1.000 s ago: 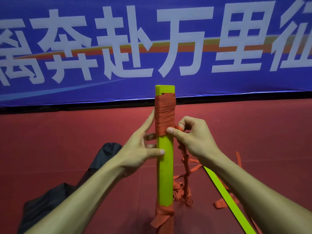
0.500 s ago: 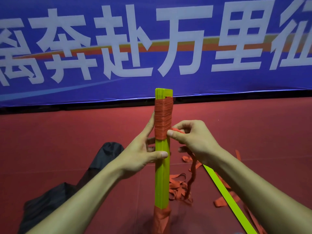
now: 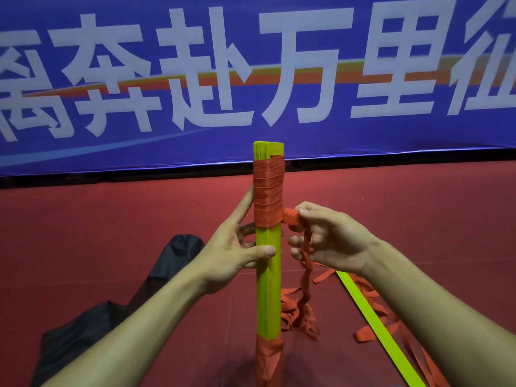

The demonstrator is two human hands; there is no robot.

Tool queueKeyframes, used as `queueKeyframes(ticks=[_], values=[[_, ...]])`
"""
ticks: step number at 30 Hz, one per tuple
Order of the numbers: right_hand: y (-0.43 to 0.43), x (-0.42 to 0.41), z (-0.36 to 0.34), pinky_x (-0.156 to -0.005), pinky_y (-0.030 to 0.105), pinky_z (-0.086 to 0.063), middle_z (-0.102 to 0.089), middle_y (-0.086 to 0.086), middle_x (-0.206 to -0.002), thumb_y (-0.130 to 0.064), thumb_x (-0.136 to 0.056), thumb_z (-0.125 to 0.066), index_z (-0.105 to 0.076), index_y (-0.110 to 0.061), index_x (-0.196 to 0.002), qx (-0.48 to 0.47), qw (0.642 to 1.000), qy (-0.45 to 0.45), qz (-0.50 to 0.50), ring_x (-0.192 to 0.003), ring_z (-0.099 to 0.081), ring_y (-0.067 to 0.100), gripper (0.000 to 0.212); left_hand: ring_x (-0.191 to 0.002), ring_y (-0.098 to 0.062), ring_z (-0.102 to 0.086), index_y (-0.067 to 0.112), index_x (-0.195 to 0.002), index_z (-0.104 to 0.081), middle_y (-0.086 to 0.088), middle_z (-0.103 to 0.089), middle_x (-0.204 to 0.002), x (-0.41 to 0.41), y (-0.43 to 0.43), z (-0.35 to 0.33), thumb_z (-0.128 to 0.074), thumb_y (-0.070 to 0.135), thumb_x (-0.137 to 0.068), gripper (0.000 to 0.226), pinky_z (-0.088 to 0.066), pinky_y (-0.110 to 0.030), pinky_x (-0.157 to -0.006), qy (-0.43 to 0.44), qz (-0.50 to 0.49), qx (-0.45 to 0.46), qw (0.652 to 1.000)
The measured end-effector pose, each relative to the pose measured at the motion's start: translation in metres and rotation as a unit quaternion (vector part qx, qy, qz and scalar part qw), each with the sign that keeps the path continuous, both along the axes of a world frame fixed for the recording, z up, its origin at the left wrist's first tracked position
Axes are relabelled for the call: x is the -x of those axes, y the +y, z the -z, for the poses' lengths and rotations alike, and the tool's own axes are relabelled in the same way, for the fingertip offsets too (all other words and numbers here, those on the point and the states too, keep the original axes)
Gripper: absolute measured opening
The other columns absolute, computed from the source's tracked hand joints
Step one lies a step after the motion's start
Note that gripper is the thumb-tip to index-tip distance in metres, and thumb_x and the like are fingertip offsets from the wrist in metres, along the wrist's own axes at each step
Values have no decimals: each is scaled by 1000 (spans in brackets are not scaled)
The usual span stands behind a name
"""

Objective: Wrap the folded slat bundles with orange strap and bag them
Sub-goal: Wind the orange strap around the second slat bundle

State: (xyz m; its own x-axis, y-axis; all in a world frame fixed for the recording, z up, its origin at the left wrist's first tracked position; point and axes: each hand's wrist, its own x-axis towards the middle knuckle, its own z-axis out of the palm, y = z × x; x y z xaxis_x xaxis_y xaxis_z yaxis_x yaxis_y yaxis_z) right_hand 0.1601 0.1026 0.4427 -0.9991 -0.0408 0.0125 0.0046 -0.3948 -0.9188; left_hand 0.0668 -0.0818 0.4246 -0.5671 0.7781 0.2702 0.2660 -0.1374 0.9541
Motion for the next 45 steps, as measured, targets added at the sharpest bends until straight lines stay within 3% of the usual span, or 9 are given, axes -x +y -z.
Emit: queueKeyframes(ticks=[5, 12, 19, 22, 26, 30, 35, 39, 45], values=[[2, -1, -2, -58, 31, -46, -47, 2, -67, -16, -73, -72, -52, -18, -71, -11, 1000, -17, 15, -57, -52, 17, 21, -92, -25, -72, 81, -121, -38, -7, -67, -119, -3, 4, -1, -73, -4, -80, 101, -61, -44, -77, 10, -11, -12, 1000], [0, 1, -4, -48, 25, -43, -42, 4, -51, -8, -84, -72, -49, -11, -66, -230, 953, 15, 197, -44, -49, 19, 30, -77, -16, -70, 67, -130, -34, -2, -65, -115, -5, 7, 1, -71, -11, -82, 99, -57, -29, -65, 31, -48, -12, 998], [-1, -4, -5, -58, 33, -50, -51, 10, -69, -15, -86, -68, -51, -15, -79, -175, 982, -3, 71, -60, -58, 26, 18, -97, -22, -67, 70, -128, -41, 11, -71, -107, -1, 11, 4, -76, -7, -80, 97, -58, -28, -71, 56, -87, -22, 994], [-12, -1, -4, -52, 31, -49, -52, 10, -60, -15, -89, -69, -49, -9, -79, -246, 958, 38, 144, -55, -56, 24, 23, -99, -24, -68, 72, -126, -41, 18, -71, -107, -3, 14, 5, -76, -8, -80, 99, -57, -26, -72, 67, -104, -13, 992], [-21, 3, -3, -51, 32, -52, -53, 5, -56, -22, -82, -77, -49, -6, -73, -279, 931, 76, 221, -52, -55, 17, 34, -89, -10, -71, 59, -142, -36, 4, -67, -116, -10, 17, 4, -79, -7, -76, 103, -60, -30, -72, 101, -128, -2, 987], [-26, 5, 1, -50, 32, -50, -51, -4, -49, -26, -74, -84, -49, -8, -68, -296, 915, 81, 263, -48, -52, 14, 40, -73, -27, -75, 61, -142, -33, -4, -68, -109, -14, 19, 2, -84, -1, -73, 106, -62, -48, -77, 110, -154, 16, 982], [-27, 10, 3, -46, 29, -39, -47, -4, -43, -31, -70, -86, -47, -12, -60, -349, 877, 99, 316, -41, -48, 18, 45, -72, -31, -75, 52, -142, -34, -6, -68, -104, -17, 19, -1, -84, -4, -72, 102, -62, -51, -76, 90, -164, 15, 982], [-27, 13, 3, -48, 31, -35, -45, 1, -44, -58, -54, -82, -43, -16, -52, -378, 853, 97, 346, -45, -43, 18, 56, -73, -32, -73, 46, -140, -40, -14, -65, -109, -18, 16, -3, -83, -5, -72, 96, -62, -50, -75, 82, -158, 13, 984], [-31, 13, 1, -45, 27, -35, -50, 8, -43, -36, -67, -86, -42, -15, -49, -375, 845, 102, 368, -40, -45, 18, 52, -62, -21, -70, 49, -130, -42, -3, -65, -89, -15, 16, -3, -93, 14, -61, 93, -62, -47, -70, 90, -201, 34, 975]])
